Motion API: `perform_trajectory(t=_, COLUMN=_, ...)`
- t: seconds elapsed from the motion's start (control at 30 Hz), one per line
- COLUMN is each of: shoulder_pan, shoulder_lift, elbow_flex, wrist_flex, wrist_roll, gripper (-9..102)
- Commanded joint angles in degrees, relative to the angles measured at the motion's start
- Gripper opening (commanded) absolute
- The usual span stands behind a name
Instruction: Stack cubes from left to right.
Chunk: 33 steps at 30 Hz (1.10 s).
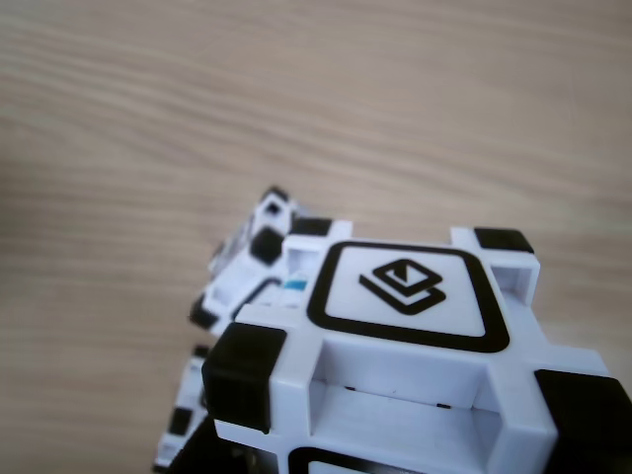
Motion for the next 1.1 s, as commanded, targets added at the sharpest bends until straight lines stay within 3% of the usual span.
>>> perform_trajectory(t=0.0, shoulder_pan=3.8, shoulder_lift=3.4, elbow_flex=-0.9, wrist_flex=0.4, wrist_roll=-0.5, gripper=4)
perform_trajectory(t=0.2, shoulder_pan=8.3, shoulder_lift=3.4, elbow_flex=-0.4, wrist_flex=0.9, wrist_roll=-0.3, gripper=3)
perform_trajectory(t=0.43, shoulder_pan=10.6, shoulder_lift=3.4, elbow_flex=-0.4, wrist_flex=8.4, wrist_roll=-1.1, gripper=3)
perform_trajectory(t=1.07, shoulder_pan=25.8, shoulder_lift=2.5, elbow_flex=-0.4, wrist_flex=8.6, wrist_roll=-6.0, gripper=3)
